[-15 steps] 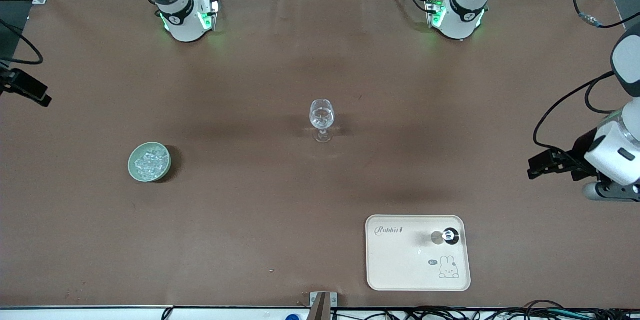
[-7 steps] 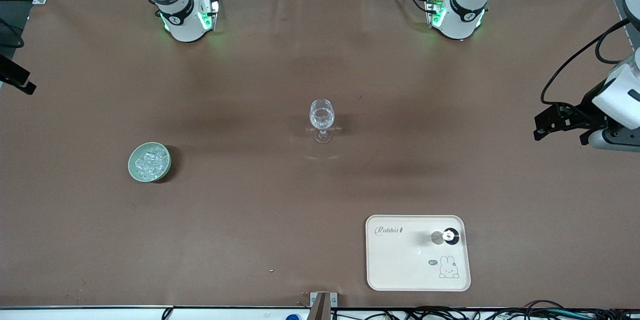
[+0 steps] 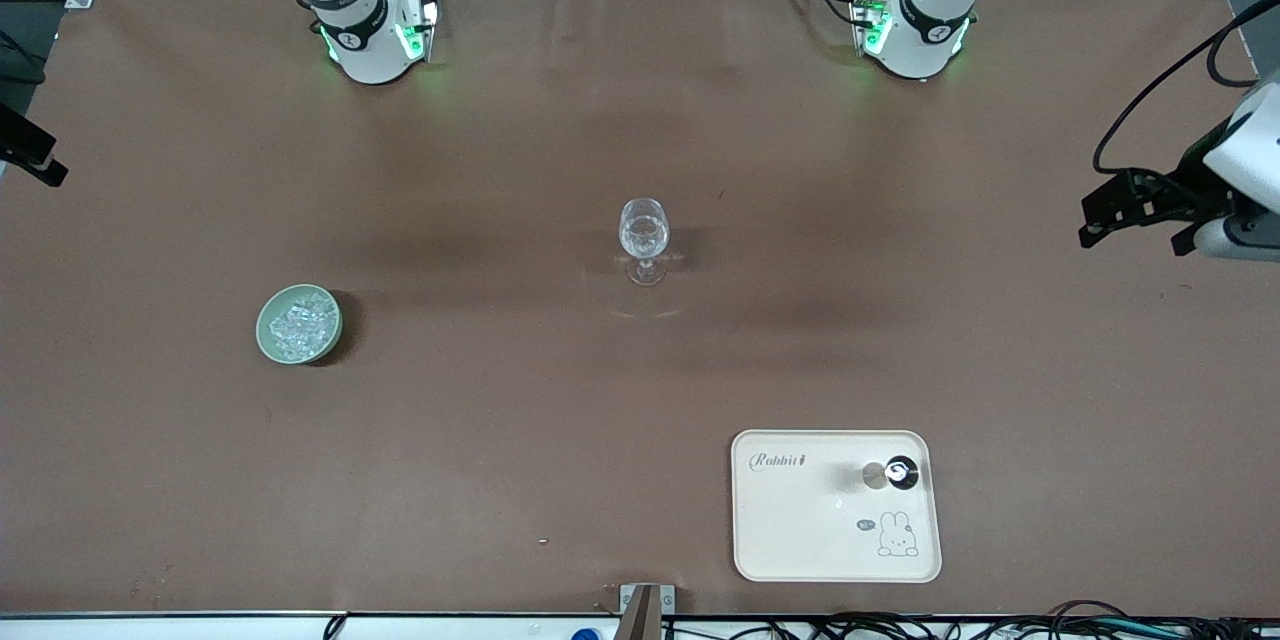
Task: Pour wine and add ice with both arms
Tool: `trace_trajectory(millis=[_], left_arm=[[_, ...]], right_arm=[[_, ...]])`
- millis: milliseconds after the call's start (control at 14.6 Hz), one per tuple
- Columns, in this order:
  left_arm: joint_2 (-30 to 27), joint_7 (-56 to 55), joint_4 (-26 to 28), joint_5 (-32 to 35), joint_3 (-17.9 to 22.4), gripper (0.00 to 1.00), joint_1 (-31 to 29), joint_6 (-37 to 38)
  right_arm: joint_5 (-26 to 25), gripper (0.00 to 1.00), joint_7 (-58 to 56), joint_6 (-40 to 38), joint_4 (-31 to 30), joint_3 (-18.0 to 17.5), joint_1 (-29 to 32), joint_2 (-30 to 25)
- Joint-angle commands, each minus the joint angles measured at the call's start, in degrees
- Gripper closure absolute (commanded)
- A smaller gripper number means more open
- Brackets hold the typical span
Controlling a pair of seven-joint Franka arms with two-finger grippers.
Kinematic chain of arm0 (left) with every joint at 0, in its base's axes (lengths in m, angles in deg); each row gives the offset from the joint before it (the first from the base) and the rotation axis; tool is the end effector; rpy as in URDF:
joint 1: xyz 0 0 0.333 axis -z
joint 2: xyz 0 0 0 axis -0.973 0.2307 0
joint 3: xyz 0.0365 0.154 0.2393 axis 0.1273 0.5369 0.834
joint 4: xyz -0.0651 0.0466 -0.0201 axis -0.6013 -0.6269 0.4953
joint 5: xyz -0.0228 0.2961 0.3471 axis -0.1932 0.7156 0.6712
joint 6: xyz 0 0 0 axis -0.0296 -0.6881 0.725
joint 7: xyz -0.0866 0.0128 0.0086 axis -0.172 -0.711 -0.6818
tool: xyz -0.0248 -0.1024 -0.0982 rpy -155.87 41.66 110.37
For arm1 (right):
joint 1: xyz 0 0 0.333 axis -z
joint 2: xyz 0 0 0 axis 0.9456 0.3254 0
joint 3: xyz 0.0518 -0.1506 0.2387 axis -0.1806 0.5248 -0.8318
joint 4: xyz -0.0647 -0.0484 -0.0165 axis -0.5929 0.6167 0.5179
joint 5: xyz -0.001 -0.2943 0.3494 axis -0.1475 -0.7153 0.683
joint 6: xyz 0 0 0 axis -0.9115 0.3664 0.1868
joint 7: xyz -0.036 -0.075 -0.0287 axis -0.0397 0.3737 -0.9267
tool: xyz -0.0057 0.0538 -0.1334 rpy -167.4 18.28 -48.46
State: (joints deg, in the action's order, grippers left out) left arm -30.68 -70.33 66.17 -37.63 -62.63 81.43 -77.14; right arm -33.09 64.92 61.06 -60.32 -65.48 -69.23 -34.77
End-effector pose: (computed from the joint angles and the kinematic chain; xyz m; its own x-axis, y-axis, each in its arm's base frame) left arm 0.6497 -0.0439 0.5474 0.9889 -0.1034 0.1066 -0.1062 -0.9941 0.0212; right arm 0.6092 -0.0629 0.6239 0.9889 -0.1215 0.0857 -0.1256 -0.9911 0.0442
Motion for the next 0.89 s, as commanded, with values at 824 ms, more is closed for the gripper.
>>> trace_trajectory(millis=[824], left_arm=[[-1.93, -8.69, 3.84, 1.03, -6.06, 0.00, -1.60, 0.20]], right_arm=[[2.14, 0.00, 2.02, -1.40, -0.72, -0.35, -0.20, -0.79]])
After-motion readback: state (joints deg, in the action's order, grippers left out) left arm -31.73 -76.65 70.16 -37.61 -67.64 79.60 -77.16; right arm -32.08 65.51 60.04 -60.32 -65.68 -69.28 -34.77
